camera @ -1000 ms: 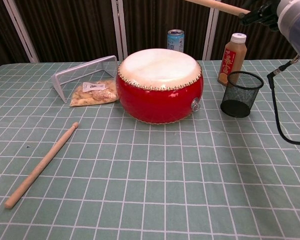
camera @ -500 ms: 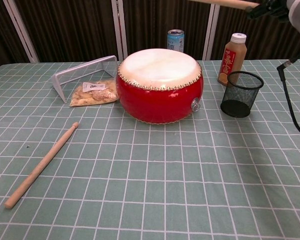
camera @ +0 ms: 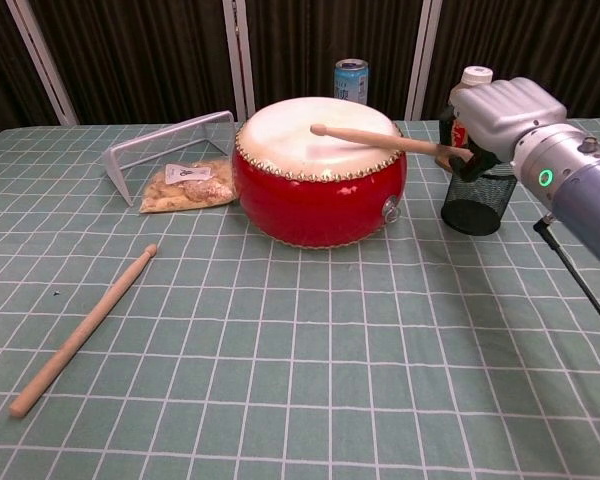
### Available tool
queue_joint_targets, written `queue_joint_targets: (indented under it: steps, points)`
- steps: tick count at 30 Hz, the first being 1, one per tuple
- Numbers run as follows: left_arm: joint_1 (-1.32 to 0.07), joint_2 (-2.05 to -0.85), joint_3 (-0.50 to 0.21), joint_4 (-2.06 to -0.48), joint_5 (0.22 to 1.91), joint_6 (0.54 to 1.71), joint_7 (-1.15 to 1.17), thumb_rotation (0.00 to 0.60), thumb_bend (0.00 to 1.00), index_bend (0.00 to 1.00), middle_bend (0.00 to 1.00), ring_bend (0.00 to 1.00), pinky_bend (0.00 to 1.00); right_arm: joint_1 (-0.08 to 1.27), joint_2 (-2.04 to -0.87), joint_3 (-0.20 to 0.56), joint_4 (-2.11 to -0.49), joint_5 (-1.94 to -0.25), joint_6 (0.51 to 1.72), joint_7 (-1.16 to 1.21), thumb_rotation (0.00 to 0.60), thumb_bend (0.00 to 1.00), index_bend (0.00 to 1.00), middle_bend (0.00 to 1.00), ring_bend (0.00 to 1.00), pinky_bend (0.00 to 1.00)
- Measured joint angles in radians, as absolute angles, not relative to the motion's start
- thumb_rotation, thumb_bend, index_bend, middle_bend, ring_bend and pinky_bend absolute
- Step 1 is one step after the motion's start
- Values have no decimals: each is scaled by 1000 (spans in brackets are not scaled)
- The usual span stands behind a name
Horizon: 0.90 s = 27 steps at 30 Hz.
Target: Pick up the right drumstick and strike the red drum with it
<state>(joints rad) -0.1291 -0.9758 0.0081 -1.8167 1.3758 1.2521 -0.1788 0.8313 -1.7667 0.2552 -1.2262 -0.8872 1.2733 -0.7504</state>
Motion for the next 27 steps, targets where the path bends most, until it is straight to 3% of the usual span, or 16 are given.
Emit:
queue_joint_targets:
  steps: [8,13,27]
  points:
    - [-127,-972,10,-1818,1378,1253,-186,600,0,0,0,0,0,831,-1777,348,-1261,-915,1331,-654,600,585,934,992,1000,985]
    - [-127,-973,8,-1823,1375,1255,-184,600,0,0,0,0,0,787,-1706,395,-1350,-916,1374,-615,600,585,934,991,1000,985]
    - [-120,-987,6,-1820,1387,1283,-153,600,0,0,0,0,0,548,-1474,335,-1605,-901,1432,-508,600,585,934,992,1000,985]
